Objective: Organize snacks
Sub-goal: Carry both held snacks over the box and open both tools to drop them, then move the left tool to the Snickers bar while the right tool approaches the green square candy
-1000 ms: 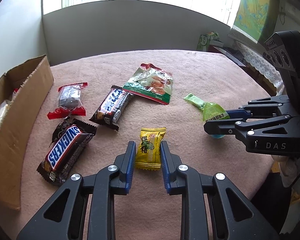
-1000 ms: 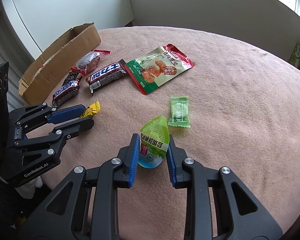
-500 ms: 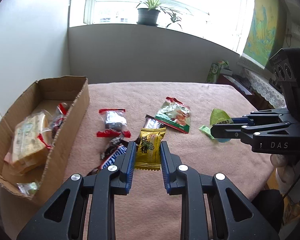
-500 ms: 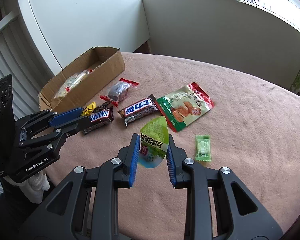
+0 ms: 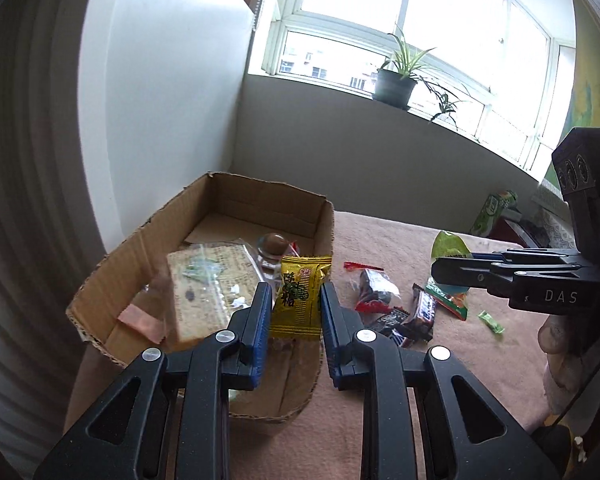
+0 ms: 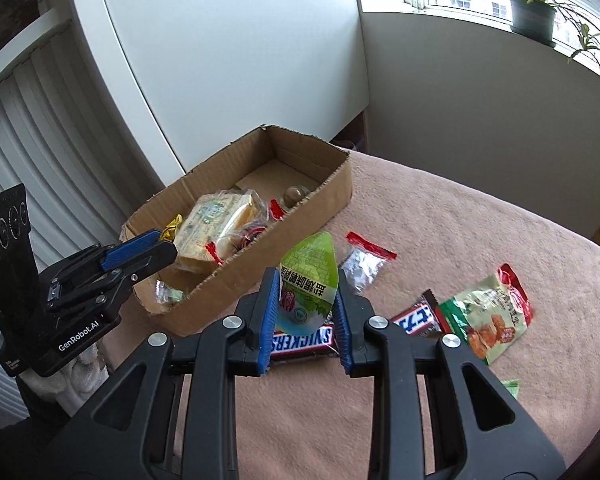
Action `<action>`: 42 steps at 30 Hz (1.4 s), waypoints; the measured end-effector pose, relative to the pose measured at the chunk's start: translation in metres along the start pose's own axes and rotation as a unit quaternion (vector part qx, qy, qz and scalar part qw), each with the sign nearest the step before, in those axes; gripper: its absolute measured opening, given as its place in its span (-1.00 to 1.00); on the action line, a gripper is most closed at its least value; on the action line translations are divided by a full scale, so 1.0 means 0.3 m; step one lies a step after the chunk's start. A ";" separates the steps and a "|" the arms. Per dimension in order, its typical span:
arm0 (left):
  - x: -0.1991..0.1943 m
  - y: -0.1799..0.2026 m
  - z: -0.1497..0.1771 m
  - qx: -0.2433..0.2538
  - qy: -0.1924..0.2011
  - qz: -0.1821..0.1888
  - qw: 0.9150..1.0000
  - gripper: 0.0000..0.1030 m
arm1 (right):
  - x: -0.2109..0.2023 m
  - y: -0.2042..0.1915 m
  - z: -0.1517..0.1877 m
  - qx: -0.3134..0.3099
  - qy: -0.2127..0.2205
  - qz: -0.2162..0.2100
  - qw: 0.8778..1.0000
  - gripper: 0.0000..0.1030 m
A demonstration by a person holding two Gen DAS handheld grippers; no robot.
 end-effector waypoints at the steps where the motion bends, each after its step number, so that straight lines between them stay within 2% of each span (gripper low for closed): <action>1: -0.002 -0.018 -0.002 -0.003 0.002 -0.005 1.000 -0.57 | 0.017 -0.021 -0.016 -0.003 0.000 -0.005 1.000 -0.48; 11: 0.026 -0.118 0.011 -0.026 -0.011 -0.017 0.999 -0.55 | 0.185 -0.178 -0.119 -0.019 -0.013 -0.036 0.999 -0.47; 13: 0.028 -0.132 0.014 -0.032 -0.013 -0.022 0.999 -0.53 | 0.205 -0.188 -0.127 -0.018 -0.015 -0.039 0.999 -0.07; 14: 0.025 -0.137 0.014 -0.035 -0.014 -0.023 0.999 -0.47 | 0.204 -0.184 -0.133 -0.013 -0.011 -0.035 0.999 0.38; 15: 0.021 -0.141 0.012 -0.037 -0.012 -0.022 0.999 -0.44 | 0.199 -0.180 -0.141 -0.006 -0.002 -0.034 0.999 0.54; 17: 0.009 -0.149 0.006 -0.042 -0.005 -0.024 0.999 -0.24 | 0.181 -0.174 -0.152 0.002 0.008 -0.040 0.999 0.54; 19: -0.004 -0.149 -0.003 -0.047 0.002 -0.021 0.999 -0.19 | 0.164 -0.161 -0.155 0.009 0.008 -0.042 0.999 0.54; 31: -0.017 -0.040 -0.013 -0.015 0.012 -0.003 1.000 -0.19 | 0.000 0.011 -0.078 0.037 0.016 -0.006 0.999 0.54; 36: -0.014 -0.026 -0.009 -0.019 0.009 0.003 1.000 -0.19 | -0.052 0.115 -0.033 0.056 0.018 0.014 0.998 0.54; 42: -0.001 0.125 0.022 0.021 -0.011 0.059 0.998 -0.19 | -0.093 0.260 0.055 0.092 0.008 0.035 0.995 0.54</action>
Point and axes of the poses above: each gripper's, at about its wrist camera, not at the fingertips, and x roughly the way its jaws point, y to its right, z to its underside, the point moved 9 cm from there along x, roughly the way its jaws point, and after that the axes turned 1 degree about x, right-handed, at the moved point
